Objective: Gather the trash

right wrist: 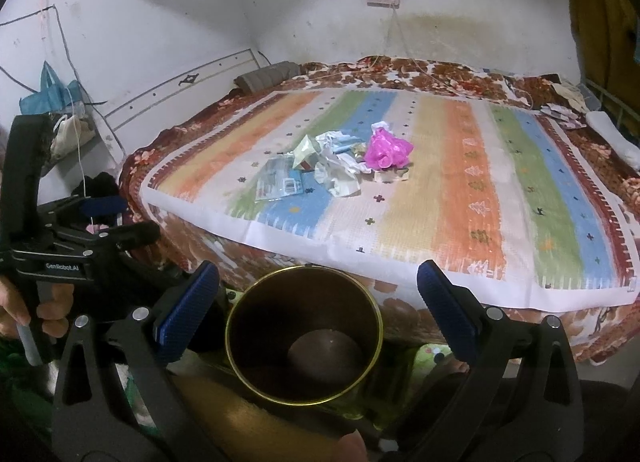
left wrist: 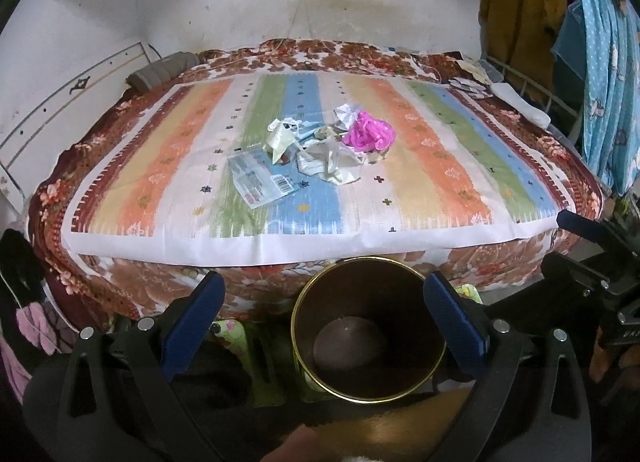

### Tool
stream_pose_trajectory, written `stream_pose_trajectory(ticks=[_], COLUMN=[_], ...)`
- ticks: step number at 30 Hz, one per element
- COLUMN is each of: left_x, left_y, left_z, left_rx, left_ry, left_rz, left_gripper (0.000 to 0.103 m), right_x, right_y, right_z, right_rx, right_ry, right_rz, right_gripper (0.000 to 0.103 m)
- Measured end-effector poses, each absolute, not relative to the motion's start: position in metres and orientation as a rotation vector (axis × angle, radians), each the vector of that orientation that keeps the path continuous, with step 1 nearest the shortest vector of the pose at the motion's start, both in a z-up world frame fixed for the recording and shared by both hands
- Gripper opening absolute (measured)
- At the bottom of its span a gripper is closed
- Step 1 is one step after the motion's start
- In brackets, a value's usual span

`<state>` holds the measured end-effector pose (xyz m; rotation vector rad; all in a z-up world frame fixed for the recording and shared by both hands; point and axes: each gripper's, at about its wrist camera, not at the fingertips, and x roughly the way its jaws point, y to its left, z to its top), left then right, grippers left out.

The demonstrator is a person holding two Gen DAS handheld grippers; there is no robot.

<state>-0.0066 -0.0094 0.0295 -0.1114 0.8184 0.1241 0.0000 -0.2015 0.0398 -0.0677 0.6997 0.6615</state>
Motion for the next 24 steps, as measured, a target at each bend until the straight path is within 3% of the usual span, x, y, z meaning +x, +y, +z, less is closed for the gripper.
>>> stream_pose_trajectory(ticks=[24], left_x=[-0.002], left_y=[-0.010], left_z=[0.018], left_rx=[-0.116], left_ry=[0.823], left_rz=[0.129], left_gripper=[0.097], right_x=[0.004], right_y=[-0.192], right_z=[0.032], right_rx=[-0.102], right_ry=[0.732], right_rz=[0.645], right_gripper=[0.095])
